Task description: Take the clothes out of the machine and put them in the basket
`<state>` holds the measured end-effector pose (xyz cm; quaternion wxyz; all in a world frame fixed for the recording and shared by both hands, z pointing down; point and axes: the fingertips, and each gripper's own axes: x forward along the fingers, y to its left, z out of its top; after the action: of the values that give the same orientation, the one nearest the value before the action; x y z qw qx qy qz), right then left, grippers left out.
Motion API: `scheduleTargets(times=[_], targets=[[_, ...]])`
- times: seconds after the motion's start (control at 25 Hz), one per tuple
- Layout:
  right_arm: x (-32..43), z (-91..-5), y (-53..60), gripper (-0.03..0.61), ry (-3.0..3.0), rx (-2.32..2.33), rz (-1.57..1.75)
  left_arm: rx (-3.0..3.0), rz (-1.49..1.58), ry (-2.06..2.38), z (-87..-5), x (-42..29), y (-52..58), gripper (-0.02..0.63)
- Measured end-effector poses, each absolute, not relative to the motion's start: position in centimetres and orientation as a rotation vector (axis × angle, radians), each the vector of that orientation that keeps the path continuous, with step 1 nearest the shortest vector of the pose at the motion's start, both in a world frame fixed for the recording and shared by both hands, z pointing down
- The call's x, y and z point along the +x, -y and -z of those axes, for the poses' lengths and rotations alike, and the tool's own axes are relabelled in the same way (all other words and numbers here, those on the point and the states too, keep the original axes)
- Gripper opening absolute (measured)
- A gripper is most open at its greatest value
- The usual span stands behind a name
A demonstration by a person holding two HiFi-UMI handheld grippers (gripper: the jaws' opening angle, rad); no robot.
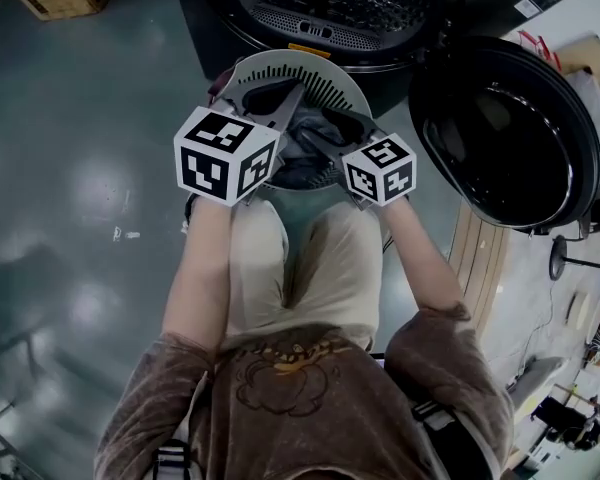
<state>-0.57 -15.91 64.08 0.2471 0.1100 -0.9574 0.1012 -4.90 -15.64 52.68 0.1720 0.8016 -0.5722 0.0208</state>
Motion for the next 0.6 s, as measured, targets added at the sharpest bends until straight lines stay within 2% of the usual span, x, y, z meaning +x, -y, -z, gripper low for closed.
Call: scheduleTargets(times=[0.32,0.6], targets=[[-1.7,-59.4,19.4,0.229,2.729,0.396,-0.353,2.248,0.1,1.706,-50.4,-7.7,17.4,0.008],[-1.9,-48.4,20.1,0.206,2.784,0.473,-0.487,2.217,0.146,1.643,-41.8,-10.1,18.3,0.008]])
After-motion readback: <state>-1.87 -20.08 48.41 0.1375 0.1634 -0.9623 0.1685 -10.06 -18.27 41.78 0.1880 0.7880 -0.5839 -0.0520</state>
